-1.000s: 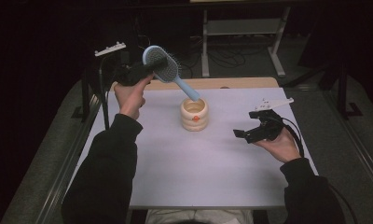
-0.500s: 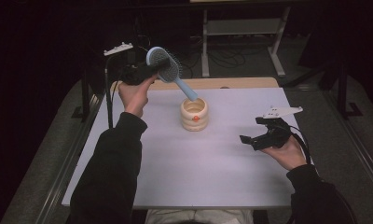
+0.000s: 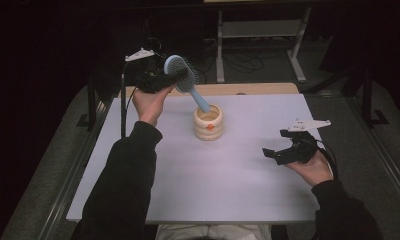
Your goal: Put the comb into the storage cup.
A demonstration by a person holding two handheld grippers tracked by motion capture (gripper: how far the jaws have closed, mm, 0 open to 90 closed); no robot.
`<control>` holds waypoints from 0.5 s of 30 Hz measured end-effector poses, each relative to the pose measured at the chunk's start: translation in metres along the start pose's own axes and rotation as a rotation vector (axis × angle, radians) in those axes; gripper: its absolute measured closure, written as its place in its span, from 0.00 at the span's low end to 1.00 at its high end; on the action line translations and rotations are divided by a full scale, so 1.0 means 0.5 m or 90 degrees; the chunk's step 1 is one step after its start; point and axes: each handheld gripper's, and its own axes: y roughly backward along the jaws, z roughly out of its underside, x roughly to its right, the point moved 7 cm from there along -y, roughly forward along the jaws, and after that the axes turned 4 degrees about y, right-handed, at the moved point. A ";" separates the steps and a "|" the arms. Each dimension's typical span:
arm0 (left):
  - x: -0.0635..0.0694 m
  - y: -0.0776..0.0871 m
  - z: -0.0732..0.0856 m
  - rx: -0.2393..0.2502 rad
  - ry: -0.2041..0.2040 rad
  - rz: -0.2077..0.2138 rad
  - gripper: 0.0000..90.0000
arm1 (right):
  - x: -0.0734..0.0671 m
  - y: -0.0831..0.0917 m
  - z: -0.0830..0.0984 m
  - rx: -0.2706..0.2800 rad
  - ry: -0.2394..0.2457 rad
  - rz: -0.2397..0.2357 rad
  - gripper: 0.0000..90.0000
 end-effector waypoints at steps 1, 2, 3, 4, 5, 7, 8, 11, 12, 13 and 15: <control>0.000 -0.003 0.002 -0.004 0.001 0.001 0.59 | 0.002 0.003 0.003 0.002 -0.001 0.003 0.00; 0.000 -0.006 0.005 -0.007 0.002 0.002 0.59 | 0.004 0.005 0.005 0.002 -0.004 0.005 0.00; 0.000 -0.010 0.008 -0.010 -0.001 0.001 0.59 | 0.006 0.007 0.008 0.002 -0.007 0.007 0.00; 0.000 -0.013 0.010 -0.014 -0.003 0.000 0.59 | 0.007 0.009 0.011 0.003 -0.009 0.008 0.00; 0.000 -0.016 0.013 -0.016 -0.003 0.000 0.59 | 0.008 0.011 0.013 0.003 -0.012 0.008 0.00; -0.001 -0.022 0.018 -0.020 -0.003 0.000 0.59 | 0.010 0.013 0.018 0.003 -0.016 0.010 0.00; -0.001 -0.024 0.021 -0.021 -0.003 0.001 0.59 | 0.011 0.015 0.019 0.003 -0.016 0.010 0.00; -0.002 -0.030 0.028 -0.024 0.000 0.001 0.59 | 0.011 0.017 0.022 0.003 -0.016 0.012 0.00; -0.003 -0.032 0.030 -0.027 0.002 0.001 0.59 | 0.010 0.018 0.021 0.004 -0.017 0.013 0.00; -0.004 -0.034 0.033 -0.030 0.003 0.001 0.59 | 0.010 0.018 0.021 0.006 -0.017 0.014 0.00; -0.007 -0.036 0.037 -0.032 0.003 0.000 0.59 | 0.010 0.017 0.020 0.006 -0.016 0.012 0.00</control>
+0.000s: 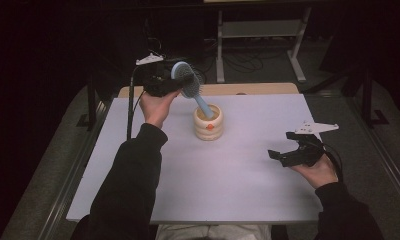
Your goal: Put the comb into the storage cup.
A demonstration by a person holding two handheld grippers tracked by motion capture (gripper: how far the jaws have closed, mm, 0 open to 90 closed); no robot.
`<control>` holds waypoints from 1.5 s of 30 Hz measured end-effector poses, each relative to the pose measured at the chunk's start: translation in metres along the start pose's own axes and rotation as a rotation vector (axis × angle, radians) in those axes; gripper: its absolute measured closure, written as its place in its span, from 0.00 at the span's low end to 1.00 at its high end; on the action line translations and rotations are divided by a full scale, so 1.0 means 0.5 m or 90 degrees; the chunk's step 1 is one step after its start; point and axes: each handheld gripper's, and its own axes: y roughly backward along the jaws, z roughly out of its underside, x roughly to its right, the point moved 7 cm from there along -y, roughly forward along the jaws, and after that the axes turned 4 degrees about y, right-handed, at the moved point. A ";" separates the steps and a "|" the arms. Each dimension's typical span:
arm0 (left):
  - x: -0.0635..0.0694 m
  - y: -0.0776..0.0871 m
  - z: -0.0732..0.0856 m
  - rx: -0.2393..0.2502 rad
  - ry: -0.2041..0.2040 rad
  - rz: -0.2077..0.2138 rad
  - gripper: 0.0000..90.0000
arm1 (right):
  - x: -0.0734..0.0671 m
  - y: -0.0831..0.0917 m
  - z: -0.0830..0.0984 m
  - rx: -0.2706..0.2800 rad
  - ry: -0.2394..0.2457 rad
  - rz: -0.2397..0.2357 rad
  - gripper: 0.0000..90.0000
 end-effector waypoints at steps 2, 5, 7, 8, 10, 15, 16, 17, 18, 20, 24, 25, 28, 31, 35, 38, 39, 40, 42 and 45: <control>-0.003 -0.002 0.004 0.000 0.004 0.000 0.59 | -0.001 -0.002 0.001 -0.003 0.000 -0.003 0.00; -0.007 -0.009 0.010 -0.003 0.007 0.000 0.59 | -0.002 -0.003 0.000 -0.002 0.000 -0.003 0.00; -0.009 -0.015 0.015 -0.005 0.009 0.001 0.59 | -0.002 -0.002 0.000 -0.002 -0.001 -0.004 0.00; -0.010 -0.018 0.018 -0.005 0.012 0.002 0.59 | -0.002 -0.002 0.000 -0.001 -0.001 -0.004 0.00; -0.011 -0.025 0.024 -0.008 0.017 0.004 0.59 | -0.002 -0.002 0.001 -0.001 -0.001 -0.004 0.00; -0.012 -0.040 0.038 -0.018 0.017 0.000 0.59 | -0.002 0.000 -0.001 0.003 0.002 -0.002 0.00; -0.013 -0.042 0.040 -0.020 0.017 -0.001 0.59 | -0.002 0.001 -0.001 0.003 0.001 -0.003 0.00; -0.014 -0.044 0.041 -0.022 0.018 -0.001 0.59 | -0.002 0.001 0.000 0.002 0.000 -0.003 0.00; -0.015 -0.046 0.043 -0.021 0.021 0.000 0.59 | -0.002 0.000 0.000 0.001 0.000 -0.002 0.00; -0.017 -0.048 0.046 -0.021 0.026 0.002 0.59 | -0.002 0.000 0.000 0.002 0.000 -0.003 0.00; -0.022 -0.055 0.057 -0.025 0.030 -0.001 0.59 | -0.003 0.000 0.001 0.001 -0.002 -0.006 0.00; -0.023 -0.058 0.060 -0.026 0.029 -0.001 0.59 | -0.002 -0.001 0.001 0.001 -0.002 -0.007 0.00; -0.025 -0.065 0.071 -0.031 0.032 -0.001 0.59 | -0.001 0.000 0.001 0.001 -0.003 -0.006 0.00; -0.028 -0.072 0.080 -0.036 0.038 0.000 0.59 | -0.001 0.001 0.001 0.003 -0.005 -0.005 0.00; -0.031 -0.078 0.090 -0.034 0.059 0.010 0.59 | -0.002 -0.003 0.003 -0.004 -0.006 -0.003 0.00; -0.031 -0.086 0.099 -0.040 0.065 0.009 0.59 | -0.003 -0.005 0.004 -0.007 -0.003 -0.004 0.00; -0.031 -0.088 0.100 -0.038 0.066 0.008 0.59 | -0.003 -0.005 0.003 -0.006 -0.002 -0.003 0.00; -0.031 -0.088 0.101 -0.035 0.070 0.008 0.59 | -0.003 -0.004 0.003 -0.004 -0.004 -0.003 0.00; -0.034 -0.089 0.103 -0.036 0.076 0.007 0.59 | -0.002 -0.003 0.003 -0.002 -0.005 -0.003 0.00; -0.040 -0.087 0.109 -0.038 0.082 0.009 0.58 | -0.002 -0.003 0.003 -0.001 -0.006 -0.003 0.00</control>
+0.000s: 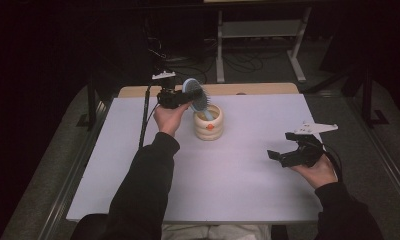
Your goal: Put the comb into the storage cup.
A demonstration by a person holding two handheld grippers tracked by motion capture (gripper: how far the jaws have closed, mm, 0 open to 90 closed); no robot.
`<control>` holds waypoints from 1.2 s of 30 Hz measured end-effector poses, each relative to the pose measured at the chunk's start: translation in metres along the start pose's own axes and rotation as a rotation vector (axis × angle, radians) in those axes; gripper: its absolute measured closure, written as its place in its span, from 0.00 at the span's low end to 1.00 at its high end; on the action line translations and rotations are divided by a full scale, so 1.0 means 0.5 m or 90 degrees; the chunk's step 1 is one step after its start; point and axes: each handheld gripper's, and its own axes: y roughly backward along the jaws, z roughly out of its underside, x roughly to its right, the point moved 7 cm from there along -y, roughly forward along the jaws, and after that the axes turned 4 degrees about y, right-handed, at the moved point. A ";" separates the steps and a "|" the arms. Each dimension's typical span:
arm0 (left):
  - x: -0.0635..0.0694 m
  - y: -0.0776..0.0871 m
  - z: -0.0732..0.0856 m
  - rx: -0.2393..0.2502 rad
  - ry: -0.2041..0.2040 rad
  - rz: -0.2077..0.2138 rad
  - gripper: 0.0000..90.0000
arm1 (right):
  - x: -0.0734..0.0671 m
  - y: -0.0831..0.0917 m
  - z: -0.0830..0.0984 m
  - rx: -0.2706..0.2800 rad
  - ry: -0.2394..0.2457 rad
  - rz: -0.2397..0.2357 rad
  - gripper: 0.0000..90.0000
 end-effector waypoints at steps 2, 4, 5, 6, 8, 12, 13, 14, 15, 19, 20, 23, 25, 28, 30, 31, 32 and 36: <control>-0.006 0.002 0.004 0.010 0.014 0.002 0.57 | -0.001 0.000 0.000 0.001 0.000 -0.001 0.00; -0.013 0.004 0.007 0.020 0.028 0.000 0.56 | -0.001 0.000 0.000 0.000 0.000 0.000 0.00; -0.016 0.006 0.008 0.021 0.029 0.000 0.55 | -0.001 0.001 0.001 0.000 0.001 0.001 0.00; -0.018 0.008 0.010 0.026 0.028 -0.002 0.55 | -0.001 0.001 0.002 0.000 0.000 0.001 0.00; -0.021 0.012 0.014 0.035 0.024 -0.005 0.53 | 0.000 0.001 0.003 -0.002 0.000 0.001 0.00; -0.022 0.019 0.020 0.057 0.012 -0.013 0.48 | 0.001 0.000 0.004 -0.003 0.000 0.002 0.00; -0.020 0.021 0.021 0.063 0.013 -0.008 0.45 | 0.000 0.000 0.003 -0.002 0.000 0.002 0.00; -0.020 0.023 0.020 0.066 0.014 -0.004 0.42 | -0.001 0.001 0.002 0.000 0.000 0.002 0.00; -0.019 0.025 0.019 0.066 0.015 -0.002 0.39 | -0.001 0.001 0.001 0.001 0.001 0.001 0.00; -0.020 0.036 0.014 0.062 0.014 -0.003 0.27 | -0.001 -0.001 0.003 -0.003 0.000 -0.002 0.00; -0.022 0.037 0.015 0.056 0.017 -0.012 0.22 | -0.001 -0.001 0.002 -0.002 0.000 -0.004 0.00; -0.032 0.040 0.023 0.022 0.012 -0.031 0.15 | -0.003 -0.001 0.001 0.001 0.002 -0.007 0.00; -0.035 0.043 0.026 0.014 0.013 -0.031 0.08 | -0.003 0.000 0.001 0.001 0.003 -0.006 0.00; -0.036 0.049 0.027 0.006 0.013 -0.020 0.00 | -0.004 -0.001 0.001 -0.001 0.003 -0.005 0.00; -0.034 0.054 0.025 0.009 0.014 -0.008 0.00 | -0.005 -0.001 0.000 0.001 0.004 -0.006 0.00; -0.031 0.057 0.025 0.010 0.014 0.001 0.00 | -0.006 -0.001 -0.001 0.002 0.005 -0.006 0.00; -0.030 0.060 0.025 0.010 0.012 0.004 0.00 | -0.007 -0.001 -0.001 0.002 0.005 -0.007 0.00; -0.027 0.074 0.025 0.006 -0.003 0.011 0.00 | -0.009 -0.001 -0.001 0.000 0.008 -0.009 0.00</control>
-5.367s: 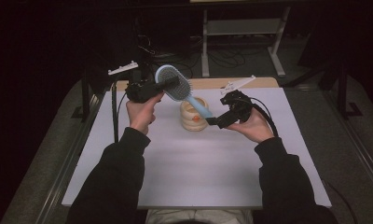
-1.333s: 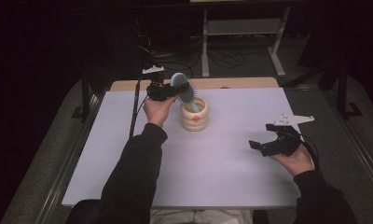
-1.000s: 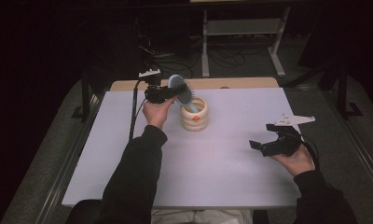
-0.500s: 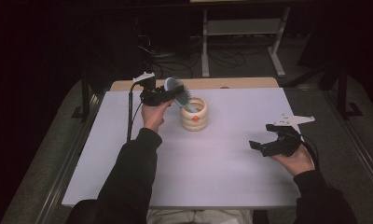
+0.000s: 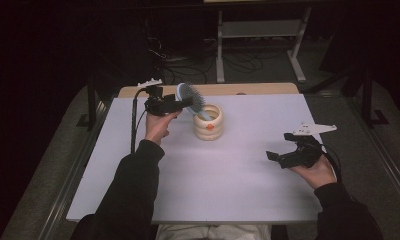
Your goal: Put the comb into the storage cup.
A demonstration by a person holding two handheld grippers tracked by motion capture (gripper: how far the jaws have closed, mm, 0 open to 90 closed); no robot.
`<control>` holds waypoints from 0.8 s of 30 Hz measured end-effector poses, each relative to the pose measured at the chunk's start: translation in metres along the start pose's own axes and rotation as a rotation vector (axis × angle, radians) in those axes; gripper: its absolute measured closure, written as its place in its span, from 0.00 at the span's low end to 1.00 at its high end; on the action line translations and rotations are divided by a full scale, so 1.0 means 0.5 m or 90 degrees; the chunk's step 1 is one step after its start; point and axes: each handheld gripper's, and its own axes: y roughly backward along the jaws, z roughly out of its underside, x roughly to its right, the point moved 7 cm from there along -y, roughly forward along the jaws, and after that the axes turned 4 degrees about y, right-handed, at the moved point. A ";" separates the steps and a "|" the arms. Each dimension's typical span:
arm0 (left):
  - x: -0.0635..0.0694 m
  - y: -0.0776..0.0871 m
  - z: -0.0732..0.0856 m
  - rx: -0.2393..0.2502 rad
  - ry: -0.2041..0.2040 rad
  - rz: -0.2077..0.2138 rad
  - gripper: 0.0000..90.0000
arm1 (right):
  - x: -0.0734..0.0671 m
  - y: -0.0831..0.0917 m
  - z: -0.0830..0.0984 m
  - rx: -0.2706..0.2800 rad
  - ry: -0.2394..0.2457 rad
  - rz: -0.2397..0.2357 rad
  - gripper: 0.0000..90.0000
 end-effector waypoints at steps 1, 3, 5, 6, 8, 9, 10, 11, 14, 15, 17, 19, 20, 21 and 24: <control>0.000 0.005 -0.001 0.004 -0.004 0.000 0.00 | 0.000 0.000 0.000 0.001 0.001 0.000 0.00; 0.000 0.013 -0.002 0.006 -0.009 0.001 0.00 | 0.000 0.001 -0.001 0.002 0.000 0.001 0.00; -0.001 0.020 0.000 -0.001 -0.016 -0.003 0.00 | 0.001 0.002 0.000 0.001 0.000 0.001 0.00; -0.001 0.025 0.000 -0.002 -0.021 -0.005 0.00 | 0.001 0.001 0.000 0.001 0.000 0.001 0.00; -0.001 0.034 -0.001 0.003 -0.029 -0.007 0.00 | 0.001 0.000 0.000 -0.001 0.001 0.002 0.00; -0.001 0.040 -0.001 0.006 -0.033 -0.007 0.00 | 0.000 0.000 0.001 -0.002 0.003 0.002 0.00; -0.002 0.044 -0.002 0.008 -0.034 -0.008 0.00 | 0.000 -0.001 0.001 -0.003 0.004 0.002 0.00; -0.002 0.048 -0.002 0.009 -0.037 -0.011 0.00 | 0.000 -0.001 0.001 -0.004 0.004 0.002 0.00; -0.006 0.060 0.000 0.003 -0.060 -0.026 0.00 | 0.000 -0.001 0.002 -0.005 0.005 0.003 0.00; -0.007 0.064 0.002 -0.001 -0.070 -0.031 0.00 | 0.000 -0.001 0.002 -0.005 0.006 0.003 0.00; -0.007 0.070 0.005 -0.003 -0.078 -0.032 0.00 | -0.001 0.000 0.002 -0.005 0.006 0.003 0.00; -0.006 0.078 0.008 0.003 -0.077 -0.027 0.00 | 0.000 0.000 0.002 -0.005 0.006 0.004 0.00; -0.006 0.080 0.009 0.006 -0.076 -0.026 0.00 | 0.000 0.000 0.003 -0.006 0.005 0.004 0.00; -0.006 0.084 0.010 0.006 -0.075 -0.024 0.00 | 0.000 0.000 0.003 -0.006 0.005 0.005 0.00; -0.008 0.094 0.013 0.009 -0.082 -0.028 0.00 | -0.001 -0.001 0.004 -0.008 0.007 0.005 0.00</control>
